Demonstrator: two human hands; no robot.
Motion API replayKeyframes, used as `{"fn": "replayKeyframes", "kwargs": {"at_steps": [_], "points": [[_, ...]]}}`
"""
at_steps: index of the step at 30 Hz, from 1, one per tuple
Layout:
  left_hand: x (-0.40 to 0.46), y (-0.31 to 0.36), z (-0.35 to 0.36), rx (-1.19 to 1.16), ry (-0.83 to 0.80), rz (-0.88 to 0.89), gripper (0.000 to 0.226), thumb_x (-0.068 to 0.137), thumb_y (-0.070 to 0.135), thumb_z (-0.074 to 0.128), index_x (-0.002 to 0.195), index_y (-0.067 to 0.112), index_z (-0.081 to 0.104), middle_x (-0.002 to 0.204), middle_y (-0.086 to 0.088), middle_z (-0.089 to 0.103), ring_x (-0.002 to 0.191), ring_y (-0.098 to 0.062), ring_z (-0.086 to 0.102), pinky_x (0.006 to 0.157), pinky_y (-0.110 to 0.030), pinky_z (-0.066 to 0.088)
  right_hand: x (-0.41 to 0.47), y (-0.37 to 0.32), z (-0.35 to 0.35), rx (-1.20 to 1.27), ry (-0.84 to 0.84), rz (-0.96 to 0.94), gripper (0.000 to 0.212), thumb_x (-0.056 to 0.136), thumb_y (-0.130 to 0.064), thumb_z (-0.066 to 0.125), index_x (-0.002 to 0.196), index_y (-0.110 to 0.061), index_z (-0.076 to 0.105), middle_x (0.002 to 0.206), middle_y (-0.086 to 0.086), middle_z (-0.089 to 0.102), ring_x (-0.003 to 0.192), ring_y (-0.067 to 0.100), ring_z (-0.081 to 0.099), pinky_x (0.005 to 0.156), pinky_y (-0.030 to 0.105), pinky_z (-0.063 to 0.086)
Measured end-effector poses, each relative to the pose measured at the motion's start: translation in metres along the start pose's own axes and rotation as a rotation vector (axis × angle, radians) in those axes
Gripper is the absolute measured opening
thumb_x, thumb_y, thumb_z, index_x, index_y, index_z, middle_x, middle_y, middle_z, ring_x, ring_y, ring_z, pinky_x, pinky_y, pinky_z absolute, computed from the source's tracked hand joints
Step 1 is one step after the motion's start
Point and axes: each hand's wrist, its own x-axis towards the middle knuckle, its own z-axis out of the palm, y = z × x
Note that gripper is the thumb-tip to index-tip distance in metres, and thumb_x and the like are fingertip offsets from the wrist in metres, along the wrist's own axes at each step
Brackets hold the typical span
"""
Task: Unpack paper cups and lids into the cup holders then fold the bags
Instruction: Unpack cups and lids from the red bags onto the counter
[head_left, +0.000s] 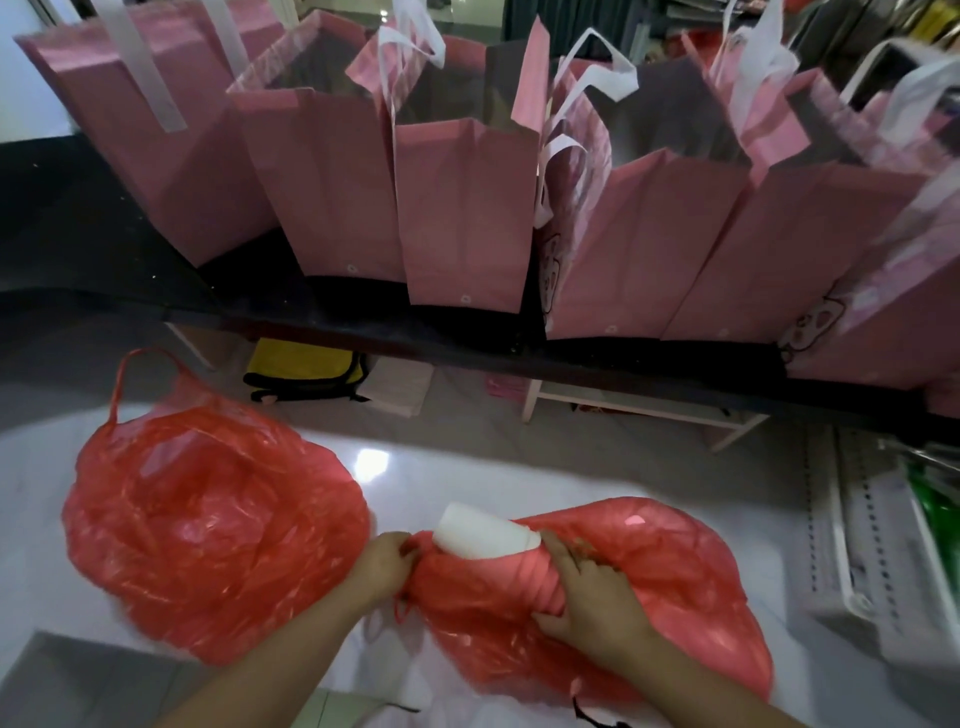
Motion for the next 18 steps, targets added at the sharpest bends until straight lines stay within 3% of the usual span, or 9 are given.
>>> {"fn": "replayKeyframes", "kwargs": {"at_steps": [2, 5, 7, 9, 11, 13, 14, 15, 18], "points": [[-0.012, 0.001, 0.007, 0.062, -0.062, 0.112, 0.016, 0.094, 0.016, 0.061, 0.096, 0.01, 0.075, 0.103, -0.007, 0.076, 0.096, -0.019, 0.069, 0.078, -0.023, 0.047, 0.004, 0.002, -0.008, 0.034, 0.05, -0.001, 0.107, 0.071, -0.074, 0.051, 0.159, -0.036, 0.004, 0.158, 0.005, 0.039, 0.137, 0.028, 0.048, 0.104, 0.041, 0.045], [-0.03, 0.013, 0.014, 0.106, -0.274, 0.311, 0.013, 0.082, 0.024, 0.056, 0.075, 0.016, 0.065, 0.086, -0.003, 0.074, 0.078, -0.008, 0.064, 0.068, -0.023, 0.04, 0.017, 0.004, -0.02, 0.061, 0.097, 0.0, 0.107, 0.07, -0.069, 0.053, 0.159, -0.037, 0.003, 0.16, 0.001, 0.036, 0.142, 0.024, 0.042, 0.105, 0.04, 0.046], [-0.034, 0.022, 0.008, 0.062, -0.331, 0.354, 0.014, 0.076, 0.028, 0.056, 0.082, 0.019, 0.065, 0.086, 0.008, 0.071, 0.08, -0.004, 0.066, 0.07, -0.021, 0.044, 0.025, 0.004, -0.023, 0.033, 0.089, 0.003, 0.107, 0.072, -0.067, 0.054, 0.159, -0.038, -0.002, 0.155, 0.006, 0.043, 0.136, 0.028, 0.049, 0.102, 0.041, 0.047], [-0.025, 0.028, -0.006, -0.185, -0.217, 0.278, 0.025, 0.081, 0.017, 0.062, 0.104, 0.024, 0.071, 0.096, 0.014, 0.072, 0.092, -0.003, 0.068, 0.08, -0.018, 0.05, 0.031, 0.006, -0.021, -0.012, 0.081, 0.001, 0.105, 0.075, -0.065, 0.054, 0.16, -0.038, -0.002, 0.15, 0.008, 0.048, 0.131, 0.03, 0.053, 0.1, 0.041, 0.047], [-0.014, 0.036, -0.021, -0.516, 0.065, 0.073, 0.036, 0.089, -0.001, 0.059, 0.12, 0.016, 0.065, 0.111, 0.001, 0.071, 0.105, -0.021, 0.068, 0.089, -0.027, 0.053, 0.037, 0.008, -0.016, -0.031, 0.061, 0.001, 0.097, 0.08, -0.063, 0.055, 0.16, -0.037, 0.005, 0.149, 0.008, 0.048, 0.13, 0.03, 0.053, 0.1, 0.041, 0.046], [-0.002, 0.05, -0.03, -0.761, 0.2, -0.081, 0.035, 0.095, 0.001, 0.056, 0.127, 0.015, 0.056, 0.12, -0.009, 0.066, 0.103, -0.03, 0.069, 0.083, -0.036, 0.057, 0.04, 0.009, -0.01, -0.047, 0.04, -0.012, 0.086, 0.086, -0.059, 0.056, 0.158, -0.037, 0.014, 0.146, 0.005, 0.049, 0.126, 0.03, 0.054, 0.1, 0.04, 0.044], [0.002, 0.056, -0.031, -0.776, 0.212, -0.103, 0.036, 0.096, 0.008, 0.058, 0.13, 0.017, 0.051, 0.125, -0.009, 0.062, 0.103, -0.03, 0.069, 0.084, -0.037, 0.058, 0.04, 0.01, -0.008, -0.063, 0.044, -0.031, 0.079, 0.088, -0.055, 0.056, 0.156, -0.037, 0.02, 0.145, 0.005, 0.048, 0.126, 0.029, 0.053, 0.1, 0.04, 0.042], [0.004, 0.06, -0.032, -0.648, 0.216, -0.054, 0.041, 0.095, 0.016, 0.061, 0.134, 0.019, 0.048, 0.133, -0.006, 0.056, 0.111, -0.027, 0.065, 0.091, -0.037, 0.055, 0.039, 0.011, -0.007, -0.073, 0.06, -0.057, 0.072, 0.089, -0.051, 0.058, 0.153, -0.037, 0.028, 0.144, 0.005, 0.048, 0.124, 0.03, 0.053, 0.099, 0.04, 0.042], [0.021, 0.063, -0.03, 0.216, 0.136, 0.484, 0.068, 0.084, 0.032, 0.065, 0.147, 0.027, 0.041, 0.152, 0.001, 0.038, 0.14, -0.02, 0.036, 0.116, -0.032, 0.029, 0.03, 0.015, -0.007, -0.093, 0.192, -0.173, 0.06, 0.077, -0.035, 0.074, 0.133, -0.031, 0.055, 0.14, 0.008, 0.056, 0.111, 0.032, 0.064, 0.09, 0.04, 0.05]]}}
